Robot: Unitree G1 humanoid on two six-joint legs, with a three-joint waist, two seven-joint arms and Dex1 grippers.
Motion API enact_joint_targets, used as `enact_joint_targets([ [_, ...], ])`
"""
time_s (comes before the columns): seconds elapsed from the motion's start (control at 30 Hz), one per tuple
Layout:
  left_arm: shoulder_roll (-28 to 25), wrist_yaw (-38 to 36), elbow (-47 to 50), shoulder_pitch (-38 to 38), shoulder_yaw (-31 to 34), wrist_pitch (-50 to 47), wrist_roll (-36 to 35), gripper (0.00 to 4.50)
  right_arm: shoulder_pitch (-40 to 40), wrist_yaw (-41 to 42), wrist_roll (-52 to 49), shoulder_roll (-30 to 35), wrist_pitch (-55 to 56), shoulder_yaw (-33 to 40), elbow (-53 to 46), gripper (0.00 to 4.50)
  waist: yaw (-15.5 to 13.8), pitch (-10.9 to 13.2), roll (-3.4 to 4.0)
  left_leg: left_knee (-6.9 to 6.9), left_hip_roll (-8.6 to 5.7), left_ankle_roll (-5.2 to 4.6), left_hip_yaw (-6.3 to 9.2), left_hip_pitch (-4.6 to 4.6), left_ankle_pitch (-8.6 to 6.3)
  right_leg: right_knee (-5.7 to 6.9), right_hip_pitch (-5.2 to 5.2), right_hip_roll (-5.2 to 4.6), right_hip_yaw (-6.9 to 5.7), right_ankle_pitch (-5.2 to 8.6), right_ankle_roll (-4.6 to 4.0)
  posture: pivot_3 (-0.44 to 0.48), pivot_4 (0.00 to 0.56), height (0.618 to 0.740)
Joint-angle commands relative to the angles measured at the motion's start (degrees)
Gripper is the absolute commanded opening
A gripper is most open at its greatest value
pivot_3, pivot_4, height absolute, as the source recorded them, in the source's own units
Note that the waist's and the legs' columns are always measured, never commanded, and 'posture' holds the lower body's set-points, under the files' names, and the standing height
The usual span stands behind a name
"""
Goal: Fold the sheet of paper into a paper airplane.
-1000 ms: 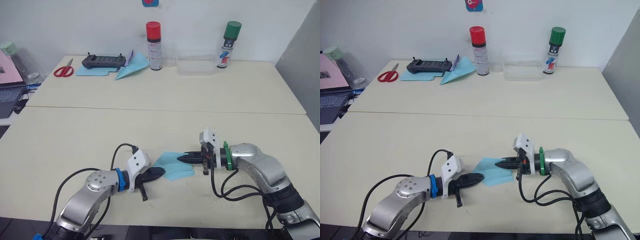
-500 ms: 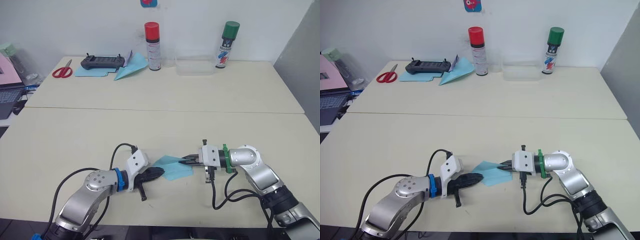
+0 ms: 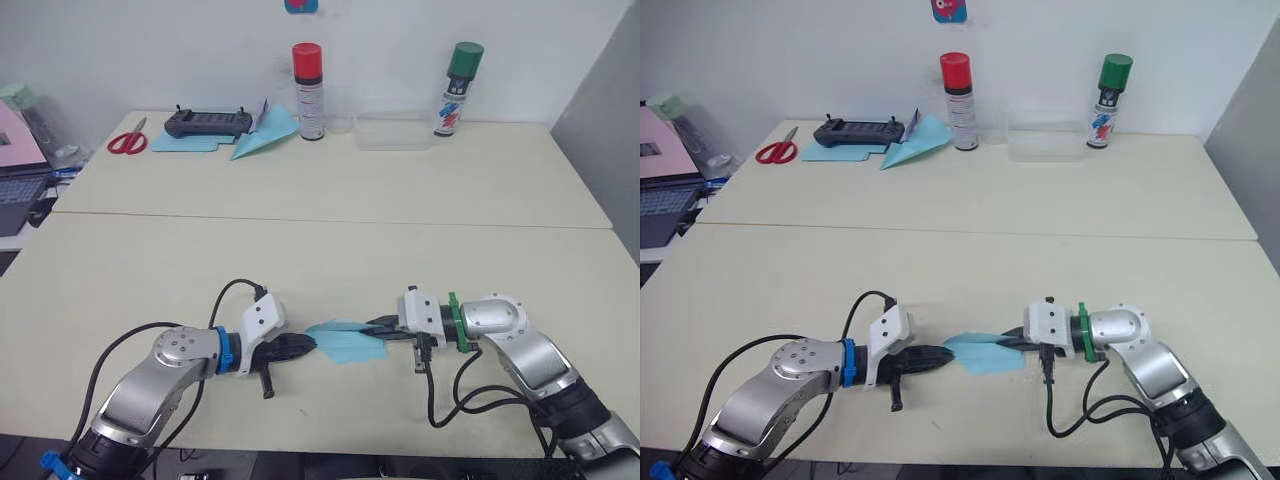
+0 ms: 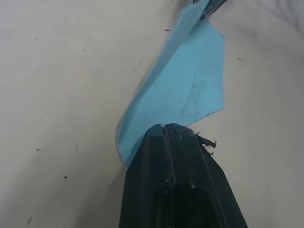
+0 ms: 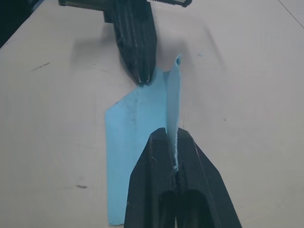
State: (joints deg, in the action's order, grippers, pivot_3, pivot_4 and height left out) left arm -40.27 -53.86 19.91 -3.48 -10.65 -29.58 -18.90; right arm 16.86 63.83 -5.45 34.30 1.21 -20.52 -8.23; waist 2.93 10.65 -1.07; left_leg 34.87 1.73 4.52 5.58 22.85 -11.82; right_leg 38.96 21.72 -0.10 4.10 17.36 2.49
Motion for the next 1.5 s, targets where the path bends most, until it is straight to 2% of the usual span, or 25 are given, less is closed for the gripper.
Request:
enact_joint_targets([
  [0.03,0.73,1.29,-1.14,-0.45,-2.31,0.22,2.43,0.00,0.09,0.71,3.48,0.74,10.94,-1.42,1.26,0.02,-0.01,0.00,0.00,0.02,-0.01,0.00,0.01,-0.01,0.00,0.00,-0.02,0.00,-0.01,-0.01,0.01,0.000,0.150,0.740],
  [0.17,1.40,1.95,-1.51,-0.70,-2.59,-0.13,3.04,0.00,0.91,-0.68,8.52,1.44,18.85,-2.99,4.30,0.02,-0.05,0.00,0.00,0.03,-0.02,0.00,0.00,-0.05,0.00,0.00,-0.07,-0.02,0.00,-0.01,0.02,0.000,0.150,0.740],
  [0.3,1.69,2.17,-1.39,-0.69,-2.64,-0.40,2.87,0.00,1.69,-1.87,10.83,0.72,21.95,-3.71,6.42,0.02,-0.10,0.00,0.00,0.03,-0.02,0.00,0.02,-0.07,0.00,0.01,-0.10,-0.01,-0.01,-0.02,0.02,0.000,0.150,0.740],
  [0.4,1.83,2.42,-1.16,-0.57,-2.62,-0.63,2.77,0.00,1.52,-0.39,9.29,1.35,20.89,-3.43,6.51,0.61,-0.17,0.00,0.00,0.03,-0.02,0.00,0.03,-0.17,0.00,0.01,-0.22,-0.02,-0.01,-0.02,0.02,0.000,0.150,0.740],
  [0.57,1.83,2.69,-0.80,0.00,-2.64,-0.69,2.68,0.00,0.81,4.00,3.47,4.47,16.53,-1.51,2.96,2.41,-0.26,0.00,0.00,0.06,-0.03,0.00,0.04,-0.18,0.00,0.00,-0.27,-0.04,-0.01,-0.02,0.02,0.000,0.150,0.740],
  [0.6,1.87,2.73,-0.86,-0.03,-2.68,-0.67,2.72,0.00,0.55,5.67,1.32,5.56,14.35,-1.29,1.51,2.64,-0.30,0.00,0.00,0.06,-0.04,0.00,0.05,-0.18,0.00,0.00,-0.27,-0.04,-0.02,-0.02,0.02,0.000,0.150,0.740],
  [0.7,1.94,2.73,-1.21,-0.19,-2.66,-0.55,2.75,0.00,0.83,8.48,-12.12,9.05,-2.50,2.31,-7.53,2.64,-0.56,0.02,0.03,0.05,-0.04,0.00,0.08,-0.18,0.00,0.00,-0.27,-0.05,-0.02,-0.02,0.02,0.000,0.150,0.740],
  [0.83,1.91,2.64,-1.32,-0.08,-2.65,-0.32,2.80,0.00,6.15,-1.78,-27.64,3.66,-25.66,8.69,-9.95,2.64,-0.44,0.02,0.02,0.06,-0.03,0.00,0.09,-0.28,0.00,0.03,-0.34,-0.04,-0.01,-0.03,0.00,0.000,0.150,0.740],
  [0.9,1.98,2.63,-1.31,-0.04,-2.83,-0.23,2.84,0.00,8.42,-6.55,-29.71,-0.25,-32.00,10.21,-7.47,2.64,-0.48,0.01,0.02,0.07,-0.03,0.00,0.09,-0.30,0.01,0.06,-0.35,-0.04,-0.01,-0.04,-0.01,0.000,0.150,0.740],
  [1.03,2.14,2.70,-1.29,-0.31,-3.26,-0.20,2.90,0.00,9.53,-12.57,-25.81,-4.80,-35.94,9.05,-2.08,1.39,-0.92,-0.01,-0.02,0.05,-0.04,0.00,0.10,-0.14,0.00,-0.06,-0.28,-0.04,-0.06,-0.03,0.01,0.000,0.150,0.740],
  [1.17,2.08,2.66,-1.33,-0.62,-3.43,-0.16,2.91,0.00,7.98,-12.82,-19.02,-4.61,-34.59,4.42,0.94,0.02,-1.13,-0.01,-0.01,0.04,-0.07,0.00,0.08,0.01,0.00,-0.05,-0.10,-0.07,-0.05,-0.02,0.01,0.000,0.150,0.740],
  [1.5,1.87,3.31,-0.36,0.37,-4.04,-0.37,3.21,0.00,3.31,-5.09,-22.25,-1.29,-40.10,1.41,-7.99,0.02,-1.03,-0.01,-0.01,0.06,-0.06,0.00,0.08,-0.04,0.00,-0.02,-0.12,-0.06,-0.05,-0.02,0.03,0.000,0.150,0.740],
])
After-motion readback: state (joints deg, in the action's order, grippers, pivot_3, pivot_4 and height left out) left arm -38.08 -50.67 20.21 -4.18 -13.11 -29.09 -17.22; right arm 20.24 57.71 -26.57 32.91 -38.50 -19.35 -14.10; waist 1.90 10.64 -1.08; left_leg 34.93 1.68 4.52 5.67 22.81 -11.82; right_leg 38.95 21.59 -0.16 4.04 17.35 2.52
